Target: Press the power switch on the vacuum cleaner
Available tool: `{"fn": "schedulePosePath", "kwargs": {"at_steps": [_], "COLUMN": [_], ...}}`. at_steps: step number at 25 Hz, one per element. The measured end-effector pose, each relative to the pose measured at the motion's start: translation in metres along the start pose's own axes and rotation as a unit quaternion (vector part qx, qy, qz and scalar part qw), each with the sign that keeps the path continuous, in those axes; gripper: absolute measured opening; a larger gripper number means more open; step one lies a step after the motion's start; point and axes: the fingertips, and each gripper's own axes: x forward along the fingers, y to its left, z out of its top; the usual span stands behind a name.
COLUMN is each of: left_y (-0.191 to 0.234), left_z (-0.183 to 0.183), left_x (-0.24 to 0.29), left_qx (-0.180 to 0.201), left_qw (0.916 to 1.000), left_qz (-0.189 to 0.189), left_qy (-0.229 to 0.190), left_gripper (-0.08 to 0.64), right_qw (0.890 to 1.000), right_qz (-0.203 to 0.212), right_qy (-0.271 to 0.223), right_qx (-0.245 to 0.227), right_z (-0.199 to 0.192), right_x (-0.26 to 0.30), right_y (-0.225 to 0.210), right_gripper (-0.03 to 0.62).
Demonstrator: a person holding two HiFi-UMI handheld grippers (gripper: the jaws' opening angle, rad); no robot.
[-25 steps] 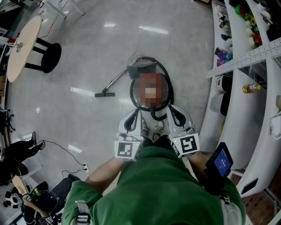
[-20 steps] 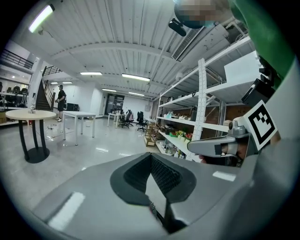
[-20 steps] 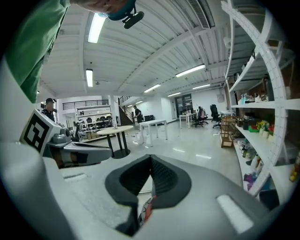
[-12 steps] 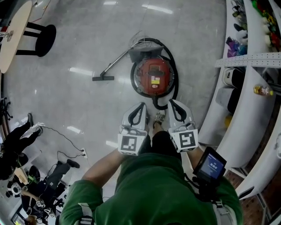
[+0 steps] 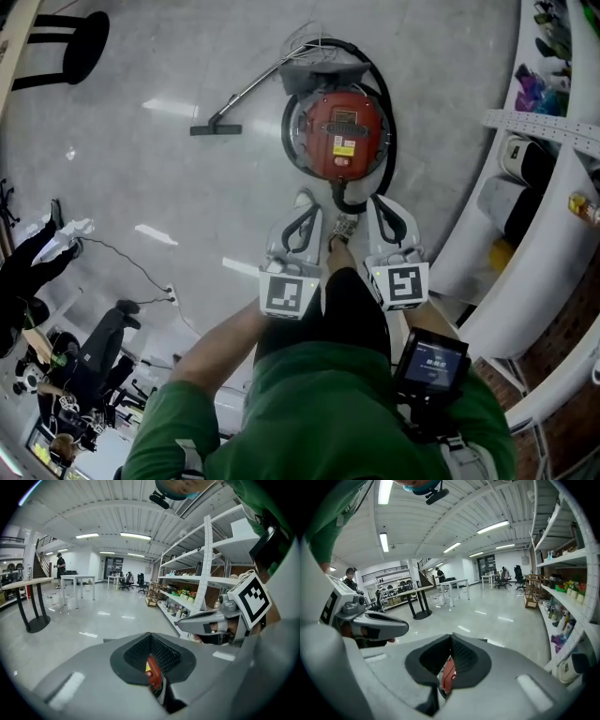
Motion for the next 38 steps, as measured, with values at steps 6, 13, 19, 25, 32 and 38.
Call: {"fn": "schedulePosePath", "kwargs": {"at_steps": [6,13,19,25,32,38], "left_y": [0.012,0.012,0.019,0.022,0.024,0.03], "left_z": [-0.043,-0.087,-0.125,-0.152,-0.181,-0.194], "left_x": [0.031,0.071,0.097,0.112,0.123,0.128], "left_qx": [0.004,0.007,0.007,0.001,-0.008,-0.016], "left_qw": [0.9997,0.9994,0.9984,0.9975,0.9967,0.9965], "left_qz": [0.006,-0.005,-0.005,-0.003,-0.004,0.001], "left_qy": [0.024,0.034,0.056,0.07,0.08,0.083], "left_gripper": [0.006,0.006,0.006,0.006,0.006,0.006], "right_qw": [1.0,0.998,0.995,0.99,0.985,0.982], "right_qz": [0.003,0.015,0.034,0.049,0.061,0.065], "right_qy": [0.021,0.056,0.067,0.096,0.123,0.142], "right_qx": [-0.004,-0.027,-0.064,-0.09,-0.107,-0.107], "right_z": [-0.041,-0.095,-0.138,-0.173,-0.211,-0.234], "right_x": [0.031,0.057,0.087,0.112,0.143,0.158], "right_y": [-0.008,-0.014,-0.023,-0.026,-0.029,-0.025], "right_gripper": [0.0,0.0,0.0,0.0,0.0,0.0]}}
